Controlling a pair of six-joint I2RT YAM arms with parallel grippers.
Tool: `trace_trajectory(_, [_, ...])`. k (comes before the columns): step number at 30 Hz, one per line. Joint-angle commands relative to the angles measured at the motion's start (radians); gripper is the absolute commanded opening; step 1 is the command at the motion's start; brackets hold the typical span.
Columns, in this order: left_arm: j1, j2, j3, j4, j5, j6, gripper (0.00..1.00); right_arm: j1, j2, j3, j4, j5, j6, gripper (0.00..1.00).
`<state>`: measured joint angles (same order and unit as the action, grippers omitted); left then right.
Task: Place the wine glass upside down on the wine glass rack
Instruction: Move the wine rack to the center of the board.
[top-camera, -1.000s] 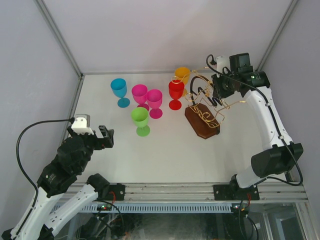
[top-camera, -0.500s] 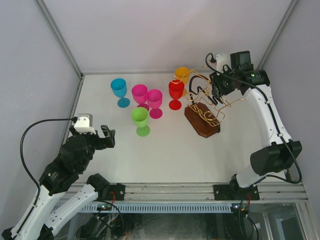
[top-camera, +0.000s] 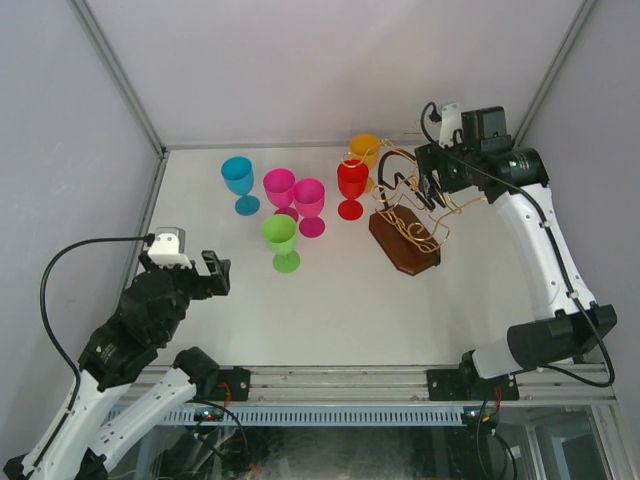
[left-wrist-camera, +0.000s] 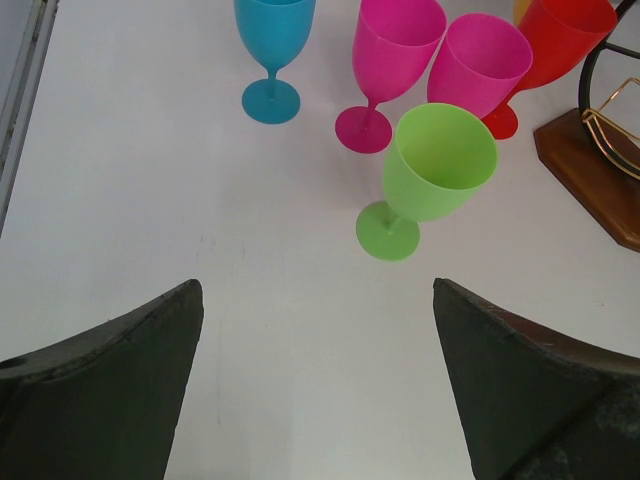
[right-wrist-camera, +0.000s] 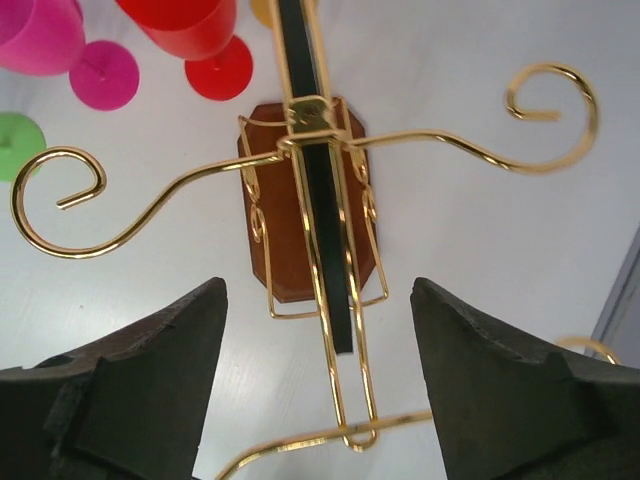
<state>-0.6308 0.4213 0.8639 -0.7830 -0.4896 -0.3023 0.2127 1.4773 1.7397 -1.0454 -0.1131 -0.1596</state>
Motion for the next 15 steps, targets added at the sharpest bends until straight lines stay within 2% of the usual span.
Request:
trace_trajectory(1, [-0.003,-0.004,-0.014,0.037,0.009,0.020,1.00,0.004,-0.076,0.006,0.001,0.164,0.184,0.74])
trace_trajectory(6, [-0.003,-0.006,-0.014,0.036,0.004,0.019,1.00,0.011,-0.139,-0.036,-0.006,0.154,0.273,0.64])
trace_trajectory(10, [-0.003,-0.005,-0.016,0.037,0.002,0.018,1.00,0.048,-0.180,-0.070,0.008,0.069,0.300,0.47])
trace_trajectory(15, [-0.003,-0.005,-0.015,0.034,-0.001,0.017,1.00,0.056,-0.194,-0.113,0.057,-0.067,0.330,0.30])
